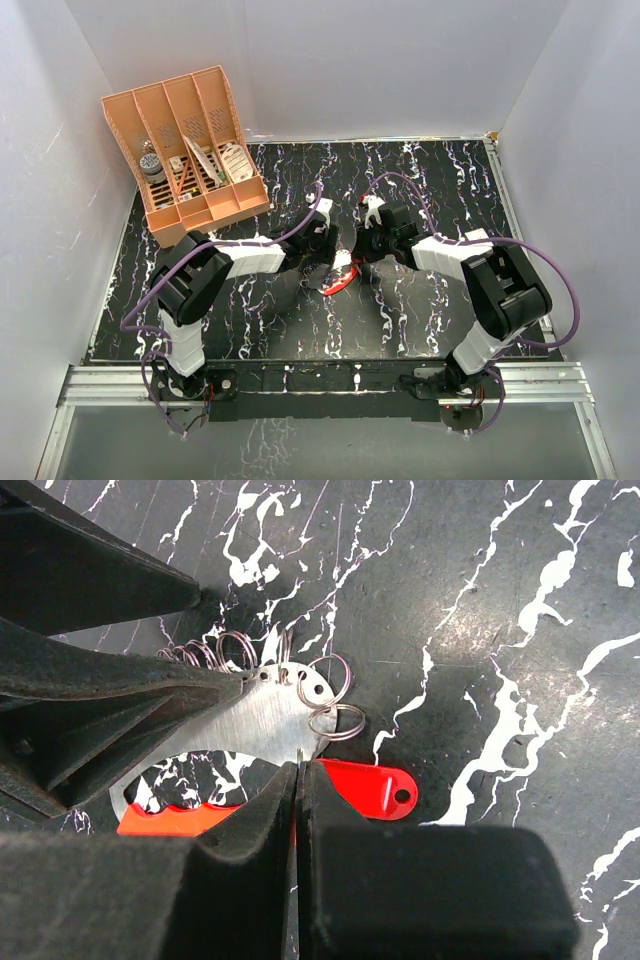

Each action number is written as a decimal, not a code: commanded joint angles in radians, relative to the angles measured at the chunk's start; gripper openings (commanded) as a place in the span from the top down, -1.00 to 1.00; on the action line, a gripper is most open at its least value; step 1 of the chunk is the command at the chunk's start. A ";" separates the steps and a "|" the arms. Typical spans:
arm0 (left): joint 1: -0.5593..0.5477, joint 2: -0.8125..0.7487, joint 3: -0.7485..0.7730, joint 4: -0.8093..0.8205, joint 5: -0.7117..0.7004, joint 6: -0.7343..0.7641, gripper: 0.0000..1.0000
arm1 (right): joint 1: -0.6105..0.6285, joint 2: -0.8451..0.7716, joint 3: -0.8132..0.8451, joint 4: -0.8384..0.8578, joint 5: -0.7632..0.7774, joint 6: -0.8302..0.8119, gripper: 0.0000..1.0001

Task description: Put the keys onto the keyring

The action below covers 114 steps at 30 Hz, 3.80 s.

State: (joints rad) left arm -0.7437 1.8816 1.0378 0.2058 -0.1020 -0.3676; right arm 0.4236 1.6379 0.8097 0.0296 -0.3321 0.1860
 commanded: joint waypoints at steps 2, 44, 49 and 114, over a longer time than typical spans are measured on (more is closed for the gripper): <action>0.001 0.060 -0.024 -0.143 -0.013 -0.008 -0.04 | 0.003 0.008 0.045 0.055 0.003 0.003 1.00; 0.001 0.053 -0.038 -0.141 -0.024 -0.012 -0.04 | 0.002 -0.004 0.049 0.060 0.030 0.000 1.00; 0.001 0.053 -0.040 -0.139 -0.022 -0.012 -0.04 | 0.003 -0.017 0.049 0.056 0.038 -0.003 1.00; 0.001 0.059 -0.041 -0.144 -0.037 -0.007 -0.04 | -0.013 0.031 0.063 0.082 0.101 -0.008 1.00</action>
State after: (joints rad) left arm -0.7464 1.8820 1.0386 0.2039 -0.1169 -0.3775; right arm 0.4160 1.6611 0.8253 0.0559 -0.2375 0.1890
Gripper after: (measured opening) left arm 0.519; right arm 0.009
